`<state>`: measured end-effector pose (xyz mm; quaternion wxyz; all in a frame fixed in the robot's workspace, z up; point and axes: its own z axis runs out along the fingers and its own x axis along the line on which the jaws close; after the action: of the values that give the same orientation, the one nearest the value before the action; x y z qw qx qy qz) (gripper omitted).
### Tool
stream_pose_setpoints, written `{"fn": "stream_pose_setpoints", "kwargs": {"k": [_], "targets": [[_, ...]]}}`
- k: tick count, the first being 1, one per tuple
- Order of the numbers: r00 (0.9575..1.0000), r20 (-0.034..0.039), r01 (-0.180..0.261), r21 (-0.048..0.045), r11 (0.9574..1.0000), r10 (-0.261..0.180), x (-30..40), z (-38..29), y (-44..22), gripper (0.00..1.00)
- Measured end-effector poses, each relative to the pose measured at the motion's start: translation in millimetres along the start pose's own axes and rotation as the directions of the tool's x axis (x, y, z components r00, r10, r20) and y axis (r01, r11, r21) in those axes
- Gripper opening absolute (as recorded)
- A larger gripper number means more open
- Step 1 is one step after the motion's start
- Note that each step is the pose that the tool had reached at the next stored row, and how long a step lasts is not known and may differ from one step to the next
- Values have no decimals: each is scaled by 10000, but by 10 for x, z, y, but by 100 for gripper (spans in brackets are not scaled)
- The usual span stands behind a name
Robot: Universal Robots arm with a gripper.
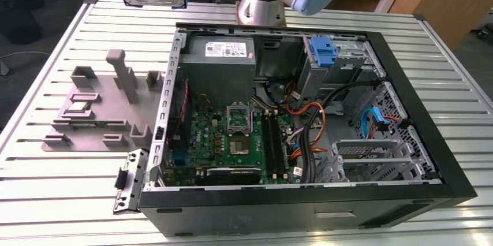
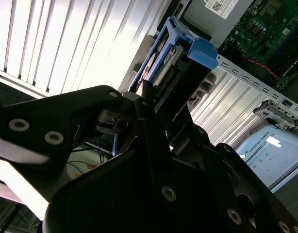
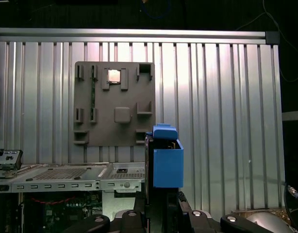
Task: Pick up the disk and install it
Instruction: 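Pick up the disk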
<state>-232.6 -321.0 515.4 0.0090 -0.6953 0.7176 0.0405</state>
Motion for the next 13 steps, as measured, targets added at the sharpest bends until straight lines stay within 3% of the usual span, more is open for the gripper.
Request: {"fn": "stream_pose_setpoints", "kwargs": {"k": [6, 13], "targets": [[10000, 0, -1, 1, 10000, 1, 0, -1, -2, 35], [10000, 0, 0, 0, 10000, 0, -2, -4, -64, 35]]}}
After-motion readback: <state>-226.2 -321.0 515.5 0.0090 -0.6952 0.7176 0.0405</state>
